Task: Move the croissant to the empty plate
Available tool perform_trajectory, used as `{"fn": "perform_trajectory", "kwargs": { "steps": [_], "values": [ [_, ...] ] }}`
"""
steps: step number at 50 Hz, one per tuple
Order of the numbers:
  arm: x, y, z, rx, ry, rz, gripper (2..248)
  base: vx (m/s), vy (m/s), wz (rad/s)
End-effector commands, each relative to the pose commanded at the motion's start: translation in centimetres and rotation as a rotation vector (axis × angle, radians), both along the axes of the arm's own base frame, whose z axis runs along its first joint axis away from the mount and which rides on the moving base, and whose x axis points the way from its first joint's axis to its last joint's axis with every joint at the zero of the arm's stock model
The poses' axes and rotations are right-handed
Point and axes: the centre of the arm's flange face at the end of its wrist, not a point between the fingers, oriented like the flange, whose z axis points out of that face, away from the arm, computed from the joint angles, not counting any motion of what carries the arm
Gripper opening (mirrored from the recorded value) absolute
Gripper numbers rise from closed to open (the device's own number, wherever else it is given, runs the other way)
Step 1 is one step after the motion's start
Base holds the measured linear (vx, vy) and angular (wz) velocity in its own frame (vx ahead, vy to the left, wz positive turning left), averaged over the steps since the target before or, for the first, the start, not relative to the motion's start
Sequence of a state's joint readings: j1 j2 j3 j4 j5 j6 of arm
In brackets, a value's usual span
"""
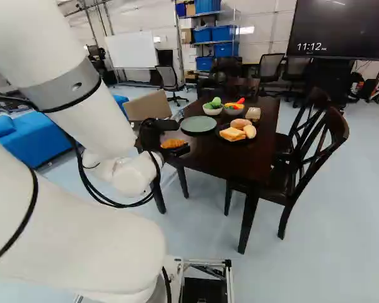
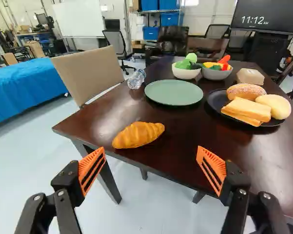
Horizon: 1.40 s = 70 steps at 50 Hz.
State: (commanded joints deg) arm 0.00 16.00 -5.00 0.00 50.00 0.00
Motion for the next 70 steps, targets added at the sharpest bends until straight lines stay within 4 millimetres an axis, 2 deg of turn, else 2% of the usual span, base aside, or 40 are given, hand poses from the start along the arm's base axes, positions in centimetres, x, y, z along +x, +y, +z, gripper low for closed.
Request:
{"fn": "perform_trajectory", "kwargs": {
  "steps": [19, 47, 70],
  "values": [
    [0.6, 0.0, 0.4, 0.000, -0.009, 0.000, 247, 0.000, 0.000, 0.000],
    [5.8, 0.9, 3.4, 0.001, -0.060, 0.028, 247, 0.000, 0.000, 0.000],
    [9.9, 1.8, 4.8, 0.000, 0.024, 0.048, 247, 0.000, 0.000, 0.000]
  ]
}}
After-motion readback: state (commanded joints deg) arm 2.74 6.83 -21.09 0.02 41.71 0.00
